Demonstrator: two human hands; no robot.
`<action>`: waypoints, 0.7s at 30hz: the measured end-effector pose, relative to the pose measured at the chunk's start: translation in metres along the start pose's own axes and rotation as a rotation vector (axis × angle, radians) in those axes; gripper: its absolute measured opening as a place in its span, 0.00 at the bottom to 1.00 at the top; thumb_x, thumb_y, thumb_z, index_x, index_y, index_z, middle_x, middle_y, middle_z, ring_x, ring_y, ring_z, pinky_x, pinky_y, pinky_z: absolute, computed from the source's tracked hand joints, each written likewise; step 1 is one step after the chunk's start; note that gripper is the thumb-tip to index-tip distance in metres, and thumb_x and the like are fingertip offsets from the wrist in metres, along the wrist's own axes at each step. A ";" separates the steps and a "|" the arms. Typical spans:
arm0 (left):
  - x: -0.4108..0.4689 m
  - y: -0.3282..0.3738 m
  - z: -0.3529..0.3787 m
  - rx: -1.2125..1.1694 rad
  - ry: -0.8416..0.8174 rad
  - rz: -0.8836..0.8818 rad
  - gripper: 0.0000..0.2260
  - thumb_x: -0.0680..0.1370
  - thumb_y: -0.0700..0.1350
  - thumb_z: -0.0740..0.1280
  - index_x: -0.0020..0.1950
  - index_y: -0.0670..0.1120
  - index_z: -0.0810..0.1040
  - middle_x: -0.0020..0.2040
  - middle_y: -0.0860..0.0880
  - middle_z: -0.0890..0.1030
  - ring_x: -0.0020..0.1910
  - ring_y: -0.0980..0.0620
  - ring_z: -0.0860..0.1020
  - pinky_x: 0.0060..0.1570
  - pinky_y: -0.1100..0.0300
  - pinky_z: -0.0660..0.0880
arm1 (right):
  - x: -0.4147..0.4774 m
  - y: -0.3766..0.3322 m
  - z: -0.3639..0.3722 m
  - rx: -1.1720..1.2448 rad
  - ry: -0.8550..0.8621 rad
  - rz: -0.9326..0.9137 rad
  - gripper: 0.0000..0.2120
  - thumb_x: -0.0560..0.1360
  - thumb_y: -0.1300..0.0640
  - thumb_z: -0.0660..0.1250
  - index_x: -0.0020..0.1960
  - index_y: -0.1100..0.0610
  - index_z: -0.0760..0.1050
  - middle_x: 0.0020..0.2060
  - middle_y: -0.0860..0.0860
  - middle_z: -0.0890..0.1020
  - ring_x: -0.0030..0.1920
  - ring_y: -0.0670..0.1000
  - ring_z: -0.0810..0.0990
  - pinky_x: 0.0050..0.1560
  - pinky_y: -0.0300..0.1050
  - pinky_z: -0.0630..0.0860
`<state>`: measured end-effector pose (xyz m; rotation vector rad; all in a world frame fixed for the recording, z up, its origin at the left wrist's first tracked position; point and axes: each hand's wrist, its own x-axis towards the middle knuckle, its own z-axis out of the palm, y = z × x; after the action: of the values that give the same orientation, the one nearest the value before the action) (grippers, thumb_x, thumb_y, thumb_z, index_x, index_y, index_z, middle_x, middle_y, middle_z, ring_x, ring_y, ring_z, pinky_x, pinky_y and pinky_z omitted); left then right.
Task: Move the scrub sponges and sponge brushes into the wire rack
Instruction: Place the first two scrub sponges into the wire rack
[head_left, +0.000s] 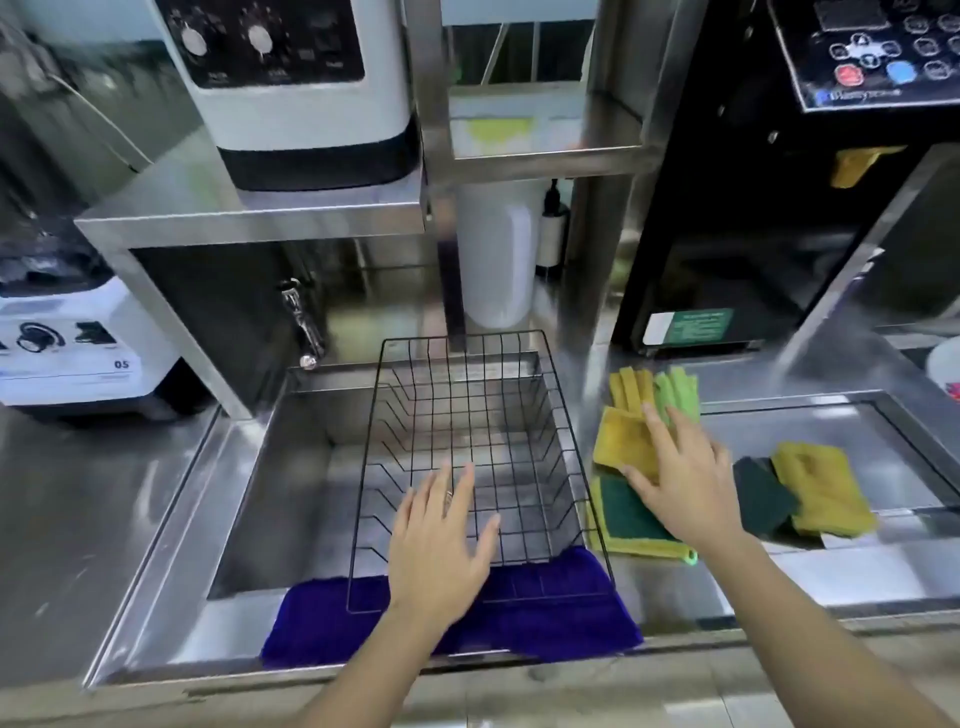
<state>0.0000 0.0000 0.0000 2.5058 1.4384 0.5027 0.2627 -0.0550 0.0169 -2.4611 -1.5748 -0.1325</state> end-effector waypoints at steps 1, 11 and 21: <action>-0.003 -0.001 0.003 0.017 -0.005 -0.008 0.27 0.76 0.61 0.52 0.69 0.47 0.69 0.67 0.43 0.73 0.64 0.43 0.71 0.62 0.46 0.68 | 0.000 0.001 0.003 0.016 -0.008 0.013 0.36 0.70 0.44 0.69 0.73 0.55 0.62 0.67 0.61 0.73 0.64 0.62 0.74 0.60 0.58 0.70; -0.022 0.004 -0.001 0.299 -0.301 -0.038 0.22 0.79 0.62 0.50 0.46 0.48 0.75 0.43 0.50 0.81 0.42 0.49 0.77 0.38 0.57 0.65 | 0.015 0.001 0.000 -0.097 -0.127 0.163 0.29 0.71 0.44 0.68 0.65 0.62 0.70 0.58 0.61 0.73 0.59 0.62 0.70 0.59 0.56 0.64; -0.022 0.006 -0.005 0.277 -0.315 -0.046 0.21 0.79 0.61 0.50 0.46 0.48 0.76 0.45 0.49 0.80 0.44 0.49 0.76 0.39 0.58 0.66 | 0.026 -0.011 -0.007 0.060 -0.111 0.239 0.21 0.69 0.51 0.73 0.52 0.62 0.69 0.52 0.59 0.77 0.55 0.60 0.73 0.56 0.54 0.65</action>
<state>-0.0074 -0.0217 0.0024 2.5973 1.5195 -0.1074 0.2644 -0.0291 0.0303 -2.6249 -1.2886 0.0896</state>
